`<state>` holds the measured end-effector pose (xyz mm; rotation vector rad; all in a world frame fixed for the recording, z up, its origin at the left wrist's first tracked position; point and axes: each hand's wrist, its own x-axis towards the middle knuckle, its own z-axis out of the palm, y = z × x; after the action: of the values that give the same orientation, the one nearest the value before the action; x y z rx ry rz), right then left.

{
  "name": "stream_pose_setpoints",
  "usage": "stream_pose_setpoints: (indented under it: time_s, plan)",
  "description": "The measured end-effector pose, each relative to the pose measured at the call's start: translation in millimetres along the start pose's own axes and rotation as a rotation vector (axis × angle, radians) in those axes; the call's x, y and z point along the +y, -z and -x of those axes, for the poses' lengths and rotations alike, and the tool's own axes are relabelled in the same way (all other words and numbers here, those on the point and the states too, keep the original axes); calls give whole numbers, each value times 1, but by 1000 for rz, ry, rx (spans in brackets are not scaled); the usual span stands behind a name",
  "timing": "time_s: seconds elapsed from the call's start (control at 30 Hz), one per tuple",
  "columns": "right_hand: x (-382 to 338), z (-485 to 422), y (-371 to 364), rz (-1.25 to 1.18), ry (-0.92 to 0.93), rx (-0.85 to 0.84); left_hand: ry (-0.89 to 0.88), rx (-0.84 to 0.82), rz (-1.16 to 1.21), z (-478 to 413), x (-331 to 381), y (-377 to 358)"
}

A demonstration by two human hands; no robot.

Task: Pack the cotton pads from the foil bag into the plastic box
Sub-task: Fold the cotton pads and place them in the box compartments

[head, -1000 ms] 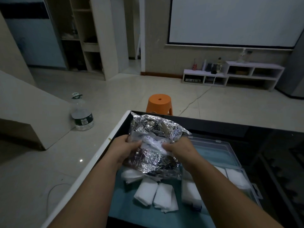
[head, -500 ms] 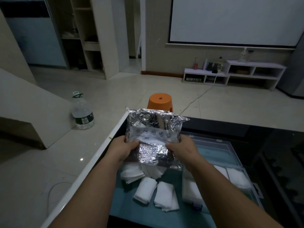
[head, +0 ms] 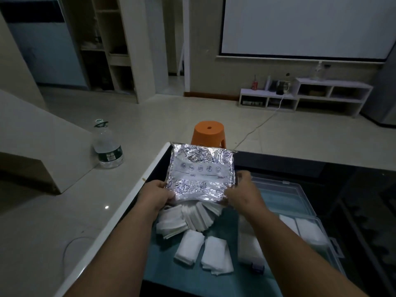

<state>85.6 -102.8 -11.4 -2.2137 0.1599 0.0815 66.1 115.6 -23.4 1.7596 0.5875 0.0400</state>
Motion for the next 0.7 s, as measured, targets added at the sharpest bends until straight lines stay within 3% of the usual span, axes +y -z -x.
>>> stream_pose_setpoints:
  time_s: [0.17,0.43,0.53,0.7]
  plan:
    - [8,-3,-4,119,80,23,-43,85,-4,0,-2,-2]
    - [1,2,3,260,131,31,-216,189,-395,6,4,7]
    - [-5,11,5,282,169,-59,-340,201,-478,17,11,9]
    - [-16,36,10,508,236,-318,-431,75,-599,44,23,6]
